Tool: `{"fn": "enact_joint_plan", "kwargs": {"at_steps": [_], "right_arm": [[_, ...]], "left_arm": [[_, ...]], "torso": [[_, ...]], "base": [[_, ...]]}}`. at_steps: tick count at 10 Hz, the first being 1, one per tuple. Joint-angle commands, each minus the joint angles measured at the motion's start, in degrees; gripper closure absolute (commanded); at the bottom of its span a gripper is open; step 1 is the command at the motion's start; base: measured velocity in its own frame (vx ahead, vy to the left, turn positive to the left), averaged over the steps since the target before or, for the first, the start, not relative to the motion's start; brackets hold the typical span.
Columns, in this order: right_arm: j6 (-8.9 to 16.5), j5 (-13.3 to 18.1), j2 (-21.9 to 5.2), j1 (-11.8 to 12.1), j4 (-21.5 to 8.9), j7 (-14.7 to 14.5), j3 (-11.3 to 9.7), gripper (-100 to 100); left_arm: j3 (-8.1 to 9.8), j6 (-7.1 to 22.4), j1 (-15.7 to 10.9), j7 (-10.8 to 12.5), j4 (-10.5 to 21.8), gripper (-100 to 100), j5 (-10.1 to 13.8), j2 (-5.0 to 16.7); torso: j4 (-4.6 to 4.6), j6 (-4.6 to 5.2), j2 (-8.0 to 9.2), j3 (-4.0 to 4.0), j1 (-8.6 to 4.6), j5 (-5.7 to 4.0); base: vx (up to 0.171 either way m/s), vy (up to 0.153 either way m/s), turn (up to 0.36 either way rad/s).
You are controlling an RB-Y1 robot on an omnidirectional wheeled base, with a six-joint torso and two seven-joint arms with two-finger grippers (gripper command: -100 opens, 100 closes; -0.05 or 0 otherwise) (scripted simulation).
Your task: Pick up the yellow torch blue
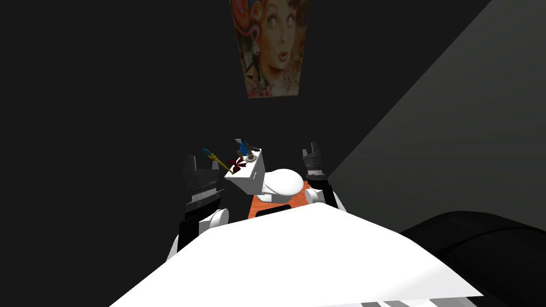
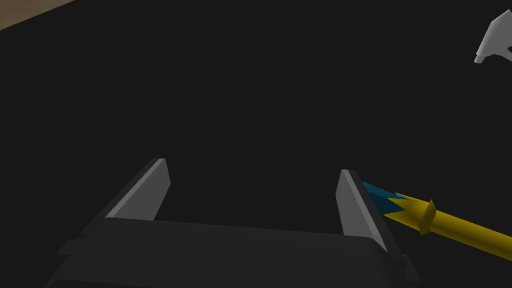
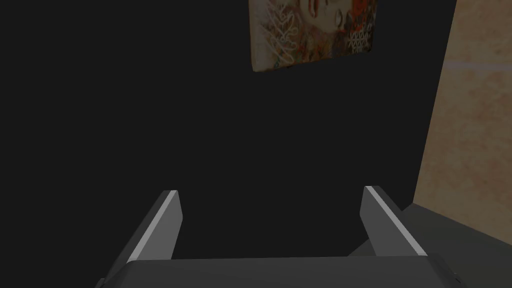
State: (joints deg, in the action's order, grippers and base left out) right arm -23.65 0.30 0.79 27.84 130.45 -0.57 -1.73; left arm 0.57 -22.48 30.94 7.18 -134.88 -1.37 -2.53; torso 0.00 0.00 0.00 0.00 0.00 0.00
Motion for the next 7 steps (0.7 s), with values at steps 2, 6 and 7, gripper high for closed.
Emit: {"fn": "enact_joint_plan", "kwargs": {"at_steps": [2,6,7], "right_arm": [[0.0,0.0,0.0,0.0,0.0,0.0,0.0,0],[0.0,0.0,0.01,-0.01,0.0,0.0,-0.01,0],[0.0,0.0,0.01,0.0,0.0,0.0,-0.01,0]], "left_arm": [[1.42,-0.69,-1.12,-0.18,1.42,-100,-0.14,4.14],[6.4,-3.06,-5.35,-0.89,6.72,-100,-0.2,9.88],[8.14,-3.87,-6.89,-1.15,8.5,-100,-0.09,10.85]], "torso": [[0.0,0.01,0.01,0.01,-0.06,-0.01],[0.01,0.02,0.05,0.03,-0.43,-0.09],[0.0,0.02,0.01,0.01,-0.48,-0.11]], "base": [[-0.006,-0.039,-0.055],[-0.014,-0.11,-0.102],[-0.001,-0.127,-0.153]]}}
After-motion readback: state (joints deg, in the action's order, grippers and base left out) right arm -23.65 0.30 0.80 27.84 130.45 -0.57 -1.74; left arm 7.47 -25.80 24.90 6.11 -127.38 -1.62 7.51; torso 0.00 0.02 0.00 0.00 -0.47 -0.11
